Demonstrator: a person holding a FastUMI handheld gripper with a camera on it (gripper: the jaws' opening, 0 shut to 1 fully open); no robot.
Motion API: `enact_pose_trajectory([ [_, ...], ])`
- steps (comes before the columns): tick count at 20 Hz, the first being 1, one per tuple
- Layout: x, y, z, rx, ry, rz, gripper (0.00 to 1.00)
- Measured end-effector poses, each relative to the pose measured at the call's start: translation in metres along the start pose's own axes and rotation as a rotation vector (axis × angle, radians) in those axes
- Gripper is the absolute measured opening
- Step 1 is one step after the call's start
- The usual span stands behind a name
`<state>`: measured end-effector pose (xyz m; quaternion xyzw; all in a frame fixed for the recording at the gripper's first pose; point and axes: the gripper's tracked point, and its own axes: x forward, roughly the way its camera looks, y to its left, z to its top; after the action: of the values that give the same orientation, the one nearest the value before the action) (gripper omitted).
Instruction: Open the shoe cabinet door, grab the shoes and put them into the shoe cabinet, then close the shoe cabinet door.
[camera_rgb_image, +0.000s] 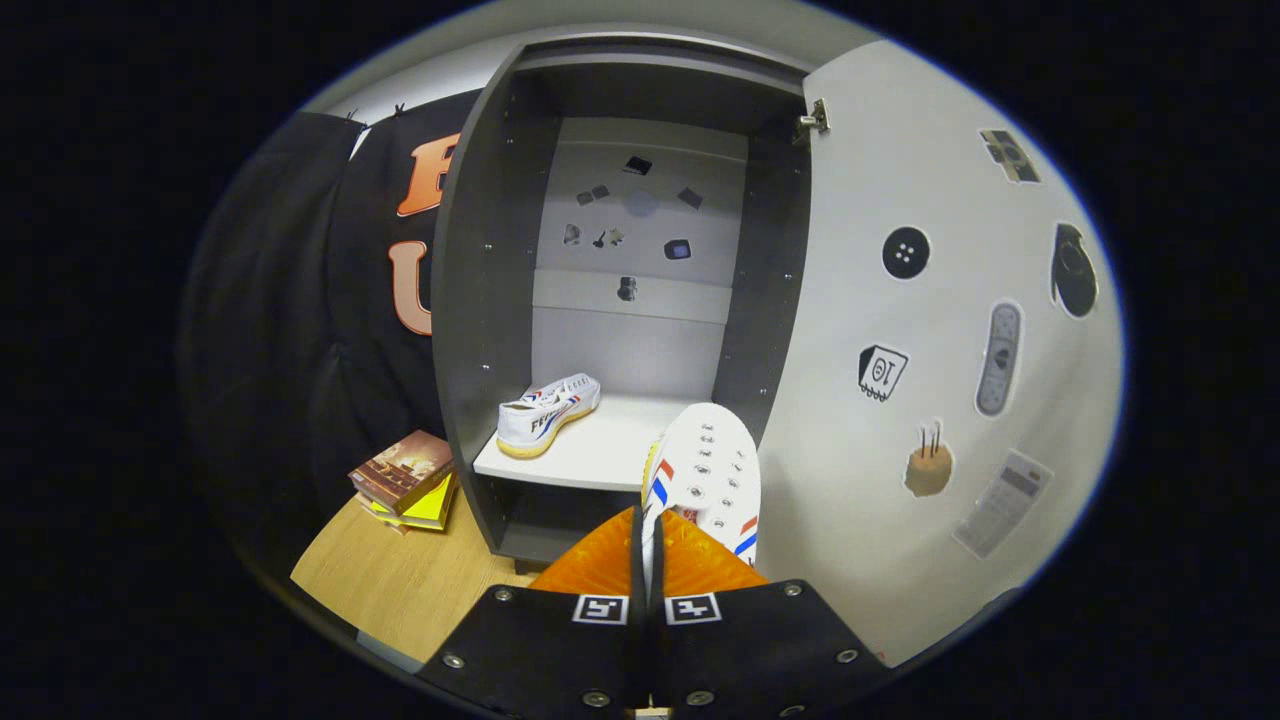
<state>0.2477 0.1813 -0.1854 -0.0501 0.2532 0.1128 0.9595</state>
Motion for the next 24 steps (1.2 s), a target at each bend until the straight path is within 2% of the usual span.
enact_pose_trajectory([
  [7, 0.089, 0.002, 0.043, -0.031, 0.006, 0.002, 0.00],
  [15, 0.218, 0.003, 0.030, -0.077, 0.086, 0.003, 0.00],
  [17, 0.244, 0.001, 0.025, -0.129, 0.078, -0.013, 0.00],
  [20, 0.267, 0.002, 0.010, -0.195, 0.086, -0.022, 0.00],
  [23, 0.278, 0.007, -0.008, -0.151, 0.134, -0.001, 0.00],
  [24, 0.277, 0.007, -0.003, -0.153, 0.127, -0.015, 0.03],
])
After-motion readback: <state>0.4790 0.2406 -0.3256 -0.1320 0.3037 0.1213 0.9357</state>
